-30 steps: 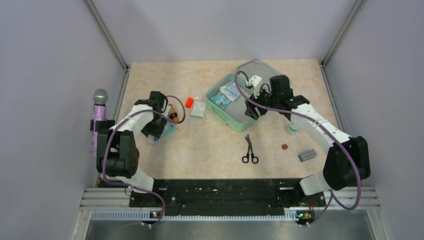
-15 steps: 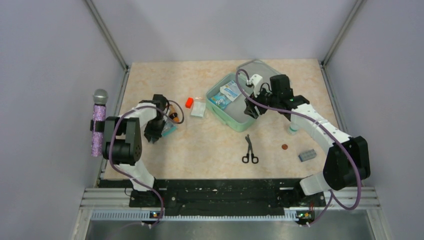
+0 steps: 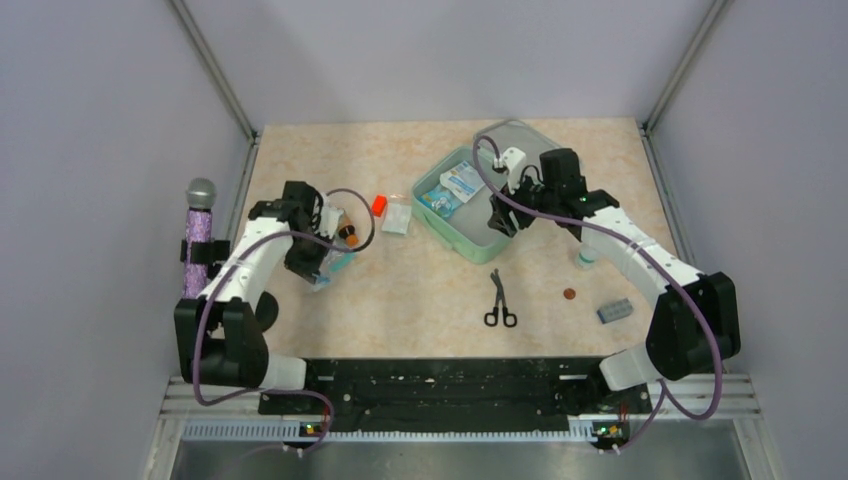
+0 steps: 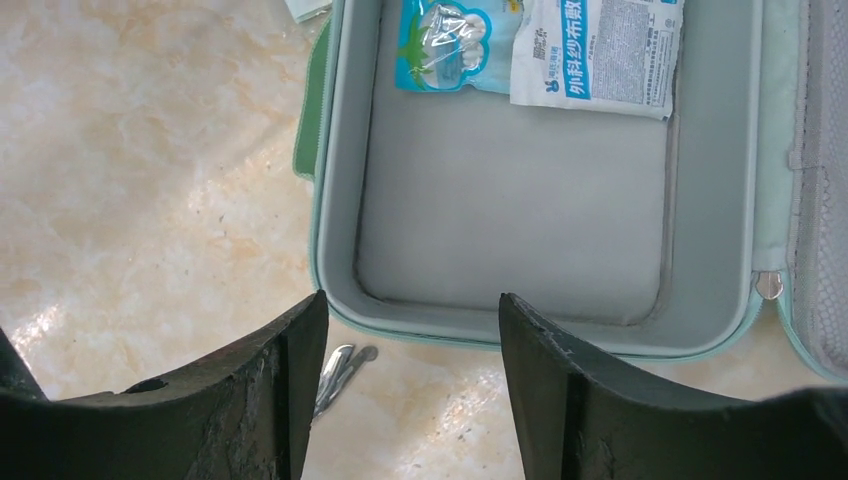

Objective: Organize the medicine kit

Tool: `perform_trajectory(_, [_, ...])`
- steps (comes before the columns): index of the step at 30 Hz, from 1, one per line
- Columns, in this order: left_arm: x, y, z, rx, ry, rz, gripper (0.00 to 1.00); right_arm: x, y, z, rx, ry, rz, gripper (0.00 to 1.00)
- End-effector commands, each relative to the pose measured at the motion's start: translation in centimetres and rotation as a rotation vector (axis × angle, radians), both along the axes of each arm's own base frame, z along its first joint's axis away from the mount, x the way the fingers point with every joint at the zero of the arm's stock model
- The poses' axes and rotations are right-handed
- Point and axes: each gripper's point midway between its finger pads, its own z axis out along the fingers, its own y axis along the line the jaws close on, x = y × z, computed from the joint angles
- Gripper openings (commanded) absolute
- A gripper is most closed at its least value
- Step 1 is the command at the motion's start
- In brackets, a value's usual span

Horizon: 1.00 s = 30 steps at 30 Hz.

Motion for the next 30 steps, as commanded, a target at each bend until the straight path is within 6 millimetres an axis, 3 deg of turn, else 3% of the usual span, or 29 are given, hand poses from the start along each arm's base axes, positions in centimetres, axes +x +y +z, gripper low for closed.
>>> perform_trajectory(1, [2.2, -5.7, 6.0, -0.284, -0.150, -0.202, 0.00, 1.6, 1.3, 3.4, 0.094, -0.024, -0.028, 0.63])
perform_trajectory(7, [6.0, -13.7, 13.2, -0.561, -0.318, -0.370, 0.00, 1.0, 4.5, 4.9, 0.217, 0.012, 0.135, 0.62])
perform_trajectory(10, [8.3, -16.6, 14.4, -0.605, -0.383, -0.448, 0.00, 0.1, 6.0, 6.4, 0.275, -0.012, 0.275, 0.62])
perform_trajectory(12, [11.0, -15.5, 13.5, -0.508, -0.408, -0.286, 0.00, 0.3, 6.5, 6.9, 0.295, -0.009, 0.304, 0.60])
perform_trajectory(13, [12.4, -12.9, 12.7, -0.372, -0.411, -0.107, 0.09, 0.7, 6.6, 7.0, 0.297, 0.000, 0.289, 0.60])
perform_trajectory(14, [12.4, -11.4, 12.0, -0.306, -0.369, 0.029, 0.24, 1.2, 6.6, 7.2, 0.297, 0.003, 0.269, 0.59])
perform_trajectory(17, [9.7, -5.2, 9.0, -0.119, -0.284, 0.274, 0.58, 1.9, 6.2, 7.6, 0.287, -0.019, 0.218, 0.59])
perform_trajectory(20, [5.5, -2.2, 5.4, -0.131, -0.104, 0.491, 0.63, 1.9, 5.8, 7.2, 0.280, -0.013, 0.176, 0.60])
perform_trajectory(23, [2.5, -1.4, 2.2, -0.163, 0.019, 0.621, 0.63, 1.5, 5.7, 6.6, 0.284, 0.007, 0.167, 0.60])
perform_trajectory(30, [-1.4, -2.5, -2.6, -0.175, 0.147, 0.731, 0.66, 1.4, 5.4, 6.8, 0.281, -0.010, 0.149, 0.60])
